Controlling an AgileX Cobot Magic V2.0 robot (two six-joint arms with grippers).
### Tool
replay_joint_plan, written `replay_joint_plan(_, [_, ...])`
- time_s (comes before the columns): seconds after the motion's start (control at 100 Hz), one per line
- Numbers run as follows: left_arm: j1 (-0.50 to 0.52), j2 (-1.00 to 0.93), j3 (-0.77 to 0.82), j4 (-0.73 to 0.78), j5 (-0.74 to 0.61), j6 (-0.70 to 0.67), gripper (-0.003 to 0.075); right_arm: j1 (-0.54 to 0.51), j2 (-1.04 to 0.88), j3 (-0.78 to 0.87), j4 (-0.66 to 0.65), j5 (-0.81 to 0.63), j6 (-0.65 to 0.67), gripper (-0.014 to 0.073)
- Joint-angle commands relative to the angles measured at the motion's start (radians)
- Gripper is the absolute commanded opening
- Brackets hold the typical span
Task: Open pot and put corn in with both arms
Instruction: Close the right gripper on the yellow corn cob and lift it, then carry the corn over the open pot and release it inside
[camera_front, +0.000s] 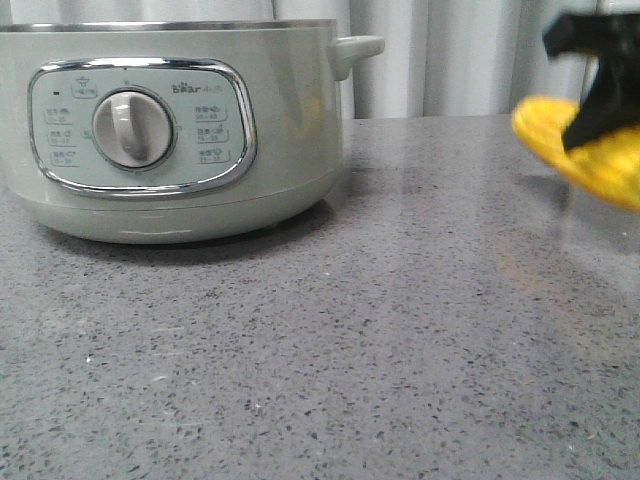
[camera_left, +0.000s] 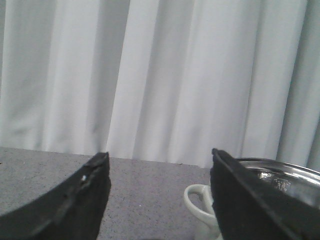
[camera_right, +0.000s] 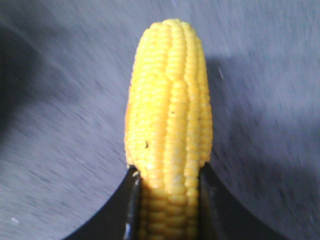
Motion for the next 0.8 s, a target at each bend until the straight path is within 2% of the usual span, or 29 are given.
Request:
replay_joint_plan(0.0, [-0.020,0.004,-0.037,-0.013,-0.015,-0.005,0.0316,0.047,-0.061,-0.102,0.024,-0.071,-0.010,-0.0073])
replay_joint_plan(0.29, [-0.092,0.004,-0.037,-0.026,0.147,-0.005,-0.0019,0.356,0.042,-0.388,0.024,-0.206,-0.010,-0.0073])
replay_joint_plan(0.49, [-0.102,0.004,-0.037,-0.080,0.235,-0.005,-0.0018,0.422,0.244,-0.588,0.024,-0.216,-0.010,-0.0047])
replay_joint_plan(0.58, [-0.102,0.000,-0.037,-0.105,0.283,-0.005,-0.0018,0.425,0.325,-0.666,0.024,-0.169,-0.010,0.0068])
replay_joint_plan(0.79, [-0.102,-0.032,-0.037,-0.120,0.340,-0.005,-0.0018,0.426,0.405,-0.740,0.024,-0.036,-0.010,0.0531])
